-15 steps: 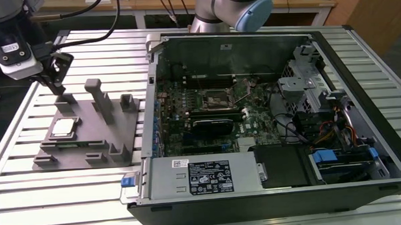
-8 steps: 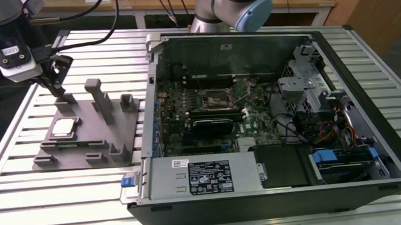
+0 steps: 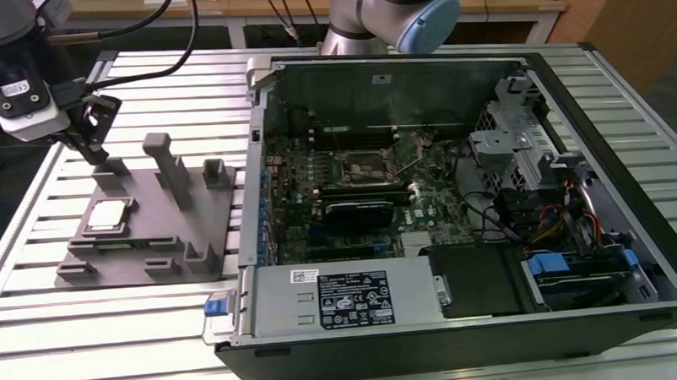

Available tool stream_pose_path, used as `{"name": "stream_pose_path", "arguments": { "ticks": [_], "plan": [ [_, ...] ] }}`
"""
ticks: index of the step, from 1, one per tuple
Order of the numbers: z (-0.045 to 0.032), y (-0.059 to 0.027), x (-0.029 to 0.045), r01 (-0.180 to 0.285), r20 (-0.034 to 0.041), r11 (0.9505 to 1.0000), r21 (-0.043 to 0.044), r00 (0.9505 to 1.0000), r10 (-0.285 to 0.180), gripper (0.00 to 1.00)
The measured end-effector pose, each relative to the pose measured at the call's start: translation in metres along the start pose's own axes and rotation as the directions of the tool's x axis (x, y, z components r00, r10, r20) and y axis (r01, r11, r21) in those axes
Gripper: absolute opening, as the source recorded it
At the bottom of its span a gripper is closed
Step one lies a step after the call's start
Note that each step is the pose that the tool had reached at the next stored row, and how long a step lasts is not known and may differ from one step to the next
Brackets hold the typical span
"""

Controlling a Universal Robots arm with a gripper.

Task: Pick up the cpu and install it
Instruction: 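Pick up the cpu and move it towards the insertion slot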

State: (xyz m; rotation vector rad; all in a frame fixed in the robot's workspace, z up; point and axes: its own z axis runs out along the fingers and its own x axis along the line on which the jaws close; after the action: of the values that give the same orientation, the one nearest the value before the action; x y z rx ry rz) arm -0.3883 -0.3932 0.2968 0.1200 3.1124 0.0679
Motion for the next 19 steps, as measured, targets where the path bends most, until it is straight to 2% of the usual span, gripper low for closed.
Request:
{"name": "stream_pose_path", "arguments": {
  "ticks": [19],
  "plan": [
    [0.0046,-0.0009,0.0089,0.0,0.0001,1.0,-0.0001,1.0,0.0,0.11]
  ]
}}
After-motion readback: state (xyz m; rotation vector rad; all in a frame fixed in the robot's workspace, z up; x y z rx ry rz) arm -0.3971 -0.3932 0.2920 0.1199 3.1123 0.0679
